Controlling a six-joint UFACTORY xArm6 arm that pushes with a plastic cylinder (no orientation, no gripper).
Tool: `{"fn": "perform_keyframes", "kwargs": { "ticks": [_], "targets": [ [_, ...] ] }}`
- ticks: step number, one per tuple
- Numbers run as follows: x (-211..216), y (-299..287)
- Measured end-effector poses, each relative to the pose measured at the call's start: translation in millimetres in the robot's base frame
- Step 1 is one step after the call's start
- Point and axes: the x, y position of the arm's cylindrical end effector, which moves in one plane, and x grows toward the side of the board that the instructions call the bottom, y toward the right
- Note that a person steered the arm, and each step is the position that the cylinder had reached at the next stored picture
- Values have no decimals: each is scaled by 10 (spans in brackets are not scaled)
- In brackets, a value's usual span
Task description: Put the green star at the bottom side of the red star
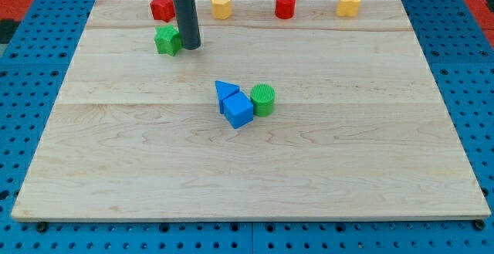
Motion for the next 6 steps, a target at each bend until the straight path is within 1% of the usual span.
{"fn": "perform_keyframes", "kwargs": {
  "ticks": [1,2,4,5,6],
  "targets": [
    [-264,728],
    [-539,795],
    [-424,-566],
    [-122,-624],
    [-108,-457]
  ]
}}
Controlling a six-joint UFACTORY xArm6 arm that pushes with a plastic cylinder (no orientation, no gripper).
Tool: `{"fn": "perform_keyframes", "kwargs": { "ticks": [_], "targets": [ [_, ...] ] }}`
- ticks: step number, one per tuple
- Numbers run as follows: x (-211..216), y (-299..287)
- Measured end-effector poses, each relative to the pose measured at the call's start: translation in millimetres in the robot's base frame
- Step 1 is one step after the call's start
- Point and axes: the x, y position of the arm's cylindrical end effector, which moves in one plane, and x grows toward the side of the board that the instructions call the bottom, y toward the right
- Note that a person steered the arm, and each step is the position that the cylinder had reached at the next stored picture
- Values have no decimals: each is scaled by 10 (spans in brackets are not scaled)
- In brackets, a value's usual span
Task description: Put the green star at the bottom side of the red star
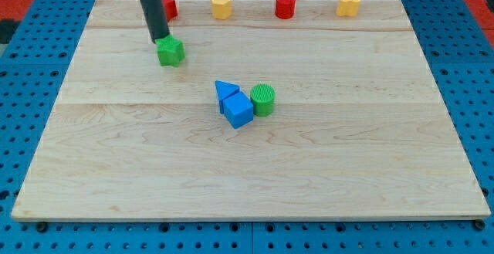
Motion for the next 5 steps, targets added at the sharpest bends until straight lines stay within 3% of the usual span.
{"fn": "perform_keyframes", "kwargs": {
  "ticks": [1,2,5],
  "targets": [
    [-12,-100],
    [-140,196],
    [31,745]
  ]
}}
